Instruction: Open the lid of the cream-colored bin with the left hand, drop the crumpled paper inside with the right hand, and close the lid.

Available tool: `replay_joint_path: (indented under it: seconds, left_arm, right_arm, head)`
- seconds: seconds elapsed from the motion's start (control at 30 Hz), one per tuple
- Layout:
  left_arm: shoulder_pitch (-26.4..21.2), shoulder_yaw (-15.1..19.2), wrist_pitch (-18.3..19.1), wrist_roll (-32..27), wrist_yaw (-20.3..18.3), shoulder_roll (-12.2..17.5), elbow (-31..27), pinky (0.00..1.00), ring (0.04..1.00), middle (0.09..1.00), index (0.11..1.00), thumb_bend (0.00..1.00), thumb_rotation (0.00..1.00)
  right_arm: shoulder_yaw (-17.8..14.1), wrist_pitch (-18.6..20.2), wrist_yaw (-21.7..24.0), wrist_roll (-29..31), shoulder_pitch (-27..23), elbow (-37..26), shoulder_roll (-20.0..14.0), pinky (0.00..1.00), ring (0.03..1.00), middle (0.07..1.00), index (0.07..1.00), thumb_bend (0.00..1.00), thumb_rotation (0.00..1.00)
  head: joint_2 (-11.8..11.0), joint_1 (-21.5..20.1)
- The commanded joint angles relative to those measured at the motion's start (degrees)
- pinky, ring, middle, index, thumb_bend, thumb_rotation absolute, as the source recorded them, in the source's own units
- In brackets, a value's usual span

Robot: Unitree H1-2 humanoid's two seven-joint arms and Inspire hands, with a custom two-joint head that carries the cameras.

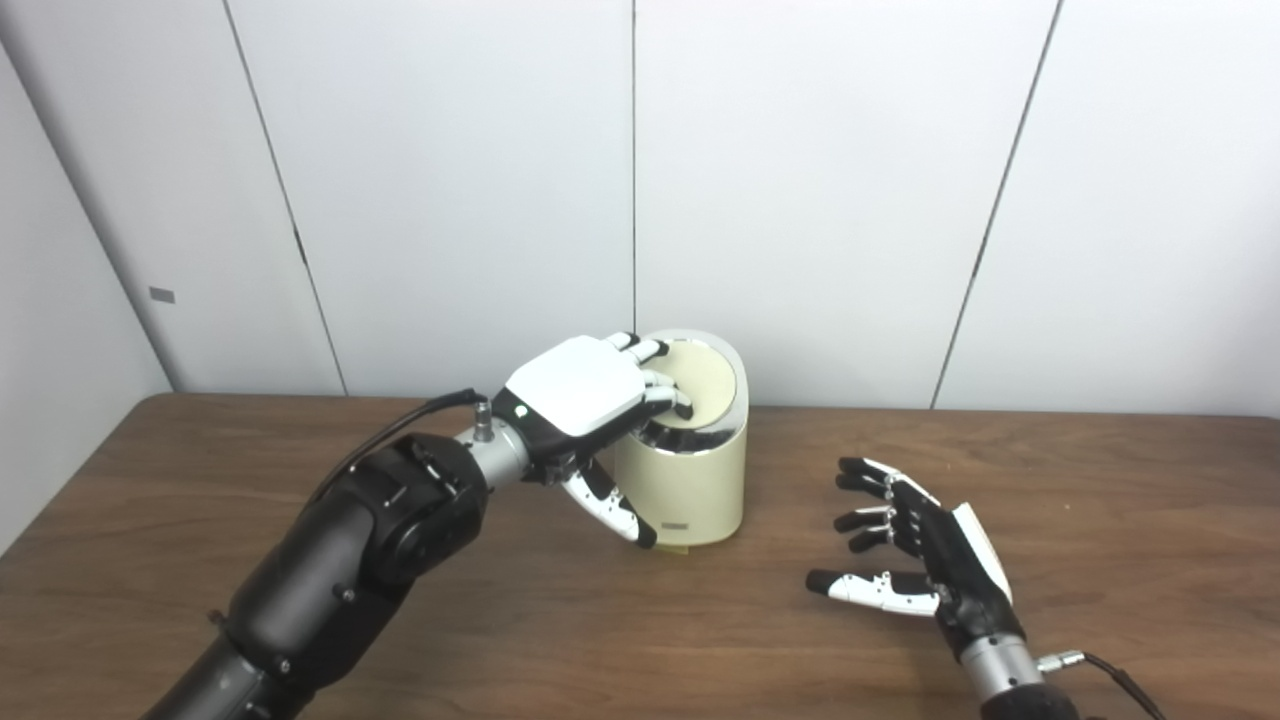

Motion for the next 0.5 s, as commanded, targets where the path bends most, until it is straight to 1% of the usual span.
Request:
replay_joint_path:
  seconds: [0.0, 0.13, 0.47]
  left_arm:
    - [-1.17, -1.19, -0.04, 1.28, -1.28, 0.05, 2.07, 1.0, 1.0, 0.863, 0.84, 1.0, 0.48]
    - [-0.85, -1.74, -0.51, 1.55, -1.14, 0.04, 2.82, 1.0, 1.0, 0.858, 0.838, 1.0, 0.49]
    - [-0.41, -1.76, 0.6, 0.4, -3.13, 0.13, 2.33, 1.0, 1.0, 0.86, 0.834, 1.0, 0.49]
  right_arm:
    - [-0.28, -0.51, -0.48, -0.08, -1.19, -2.69, 0.12, 0.53, 0.614, 0.787, 0.803, 0.83, 0.18]
    - [-0.36, -0.45, -0.38, 0.08, -1.02, -2.98, 0.08, 0.52, 0.612, 0.79, 0.804, 0.82, 0.18]
    - [-0.61, -0.78, -0.36, 0.22, -1.24, -2.67, -0.2, 0.51, 0.607, 0.787, 0.801, 0.83, 0.2]
  head:
    - [0.04, -0.11]
    - [0.06, -0.22]
    - [-0.17, -0.06]
